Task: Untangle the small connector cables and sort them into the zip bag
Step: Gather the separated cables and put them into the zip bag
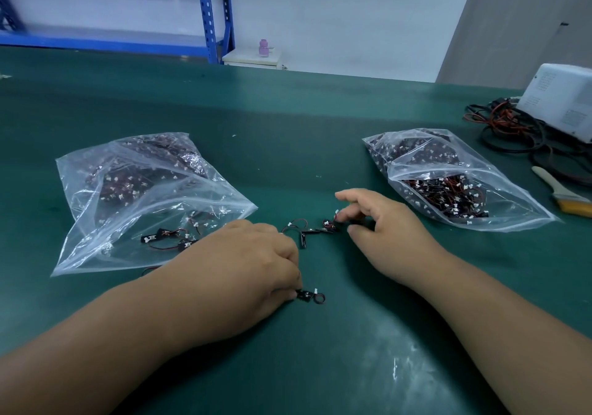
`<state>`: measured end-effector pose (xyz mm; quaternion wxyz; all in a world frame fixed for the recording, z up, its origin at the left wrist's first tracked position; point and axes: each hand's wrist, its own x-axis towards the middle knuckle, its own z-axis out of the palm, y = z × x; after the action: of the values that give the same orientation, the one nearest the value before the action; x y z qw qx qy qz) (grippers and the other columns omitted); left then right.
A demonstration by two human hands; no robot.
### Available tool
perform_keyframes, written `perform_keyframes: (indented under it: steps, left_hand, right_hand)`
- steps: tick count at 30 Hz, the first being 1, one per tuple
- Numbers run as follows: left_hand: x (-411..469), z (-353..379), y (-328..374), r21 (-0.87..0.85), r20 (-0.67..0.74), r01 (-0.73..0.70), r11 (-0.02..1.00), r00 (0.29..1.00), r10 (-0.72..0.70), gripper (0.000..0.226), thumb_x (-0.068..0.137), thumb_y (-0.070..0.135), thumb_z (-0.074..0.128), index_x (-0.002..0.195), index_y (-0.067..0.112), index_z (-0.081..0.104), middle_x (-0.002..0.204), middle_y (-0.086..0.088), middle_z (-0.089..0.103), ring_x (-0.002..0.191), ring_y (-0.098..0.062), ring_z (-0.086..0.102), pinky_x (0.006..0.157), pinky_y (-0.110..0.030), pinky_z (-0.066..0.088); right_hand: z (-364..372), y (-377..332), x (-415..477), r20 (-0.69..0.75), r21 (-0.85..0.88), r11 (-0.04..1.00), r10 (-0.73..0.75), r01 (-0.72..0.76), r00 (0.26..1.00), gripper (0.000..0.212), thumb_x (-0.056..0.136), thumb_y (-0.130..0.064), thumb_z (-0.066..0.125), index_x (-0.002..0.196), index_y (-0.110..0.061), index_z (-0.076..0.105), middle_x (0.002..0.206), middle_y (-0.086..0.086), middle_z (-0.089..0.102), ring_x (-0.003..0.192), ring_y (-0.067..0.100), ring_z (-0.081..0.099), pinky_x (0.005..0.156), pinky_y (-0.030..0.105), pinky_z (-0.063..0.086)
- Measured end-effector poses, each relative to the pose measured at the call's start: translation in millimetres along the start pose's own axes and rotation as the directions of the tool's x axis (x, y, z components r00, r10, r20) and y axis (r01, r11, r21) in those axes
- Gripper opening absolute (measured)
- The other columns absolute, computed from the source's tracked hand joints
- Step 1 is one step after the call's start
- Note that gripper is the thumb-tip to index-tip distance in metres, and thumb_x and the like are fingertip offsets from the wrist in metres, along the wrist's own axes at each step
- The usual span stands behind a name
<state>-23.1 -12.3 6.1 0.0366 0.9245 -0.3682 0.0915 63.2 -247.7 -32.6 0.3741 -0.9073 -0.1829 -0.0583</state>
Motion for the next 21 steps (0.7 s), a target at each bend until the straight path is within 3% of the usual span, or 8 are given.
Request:
perform_keyframes:
  steps: [4,6,9,12,16,21]
  left_hand:
    - [1.1,0.5,1.1,0.02,-0.025,-0.008,1.0,1.0,0.008,0.011,0.089,0.032,0.062,0.086,0.032,0.072,0.086,0.016,0.063,0.077,-0.012,0.059,0.07,-0.039,0.053]
    - [2.0,1.4,2.2,0.037,-0.03,0.0,0.999,1.0,0.001,0.022,0.092,0.033,0.05,0.084,0.031,0.07,0.085,0.015,0.063,0.075,-0.013,0.059,0.07,-0.039,0.053]
    - [4.1,1.4,4.0,0.032,-0.024,0.033,0.999,0.999,-0.032,0.031,0.093,0.036,0.037,0.085,0.029,0.066,0.086,0.013,0.061,0.076,-0.014,0.059,0.073,-0.039,0.051]
    - [5.7,-0.9,3.6,0.003,-0.062,0.085,0.996,0.995,-0.084,0.028,0.091,0.034,0.038,0.087,0.028,0.064,0.086,0.012,0.059,0.075,-0.015,0.058,0.072,-0.039,0.051]
    - [4.7,-3.9,3.1,-0.056,-0.12,0.19,0.98,0.973,-0.195,0.014,0.091,0.032,0.047,0.087,0.028,0.06,0.082,0.013,0.058,0.072,-0.012,0.056,0.067,-0.032,0.05]
    - [3.3,-1.0,1.3,-0.108,-0.124,0.333,0.937,0.93,-0.345,0.022,0.093,0.041,0.035,0.096,0.034,0.055,0.09,0.017,0.059,0.084,-0.007,0.054,0.073,-0.027,0.043]
  right_hand:
    - [0.0,-5.4,-1.3,0.003,-0.184,0.976,-0.118,0.116,0.993,0.035,0.087,-0.015,0.067,0.116,-0.034,0.068,0.093,-0.02,0.063,0.1,0.013,0.056,0.096,0.04,0.045]
    - [1.0,-8.5,-0.2,0.037,-0.277,0.948,-0.155,0.16,0.987,0.023,0.088,-0.02,0.068,0.107,-0.032,0.072,0.091,-0.014,0.059,0.096,0.017,0.054,0.093,0.043,0.045]
    - [1.0,-10.2,2.8,0.05,-0.283,0.949,-0.129,0.137,0.99,0.008,0.09,-0.022,0.067,0.091,-0.029,0.071,0.086,-0.011,0.056,0.089,0.016,0.054,0.089,0.041,0.046]
    - [0.1,-8.3,3.1,0.019,-0.227,0.968,-0.106,0.107,0.994,0.011,0.09,-0.019,0.067,0.085,-0.028,0.07,0.081,-0.013,0.056,0.082,0.01,0.055,0.081,0.035,0.048]
    - [-2.5,-8.3,1.0,-0.048,-0.095,0.993,-0.079,0.074,0.996,0.025,0.088,-0.016,0.07,0.075,-0.037,0.064,0.078,-0.014,0.061,0.078,0.002,0.056,0.068,0.014,0.042]
    - [-1.8,-12.6,0.8,-0.229,0.251,0.968,0.048,0.011,0.972,0.023,0.088,-0.009,0.07,0.078,-0.03,0.068,0.063,-0.022,0.059,0.058,-0.003,0.05,0.057,0.007,0.038]
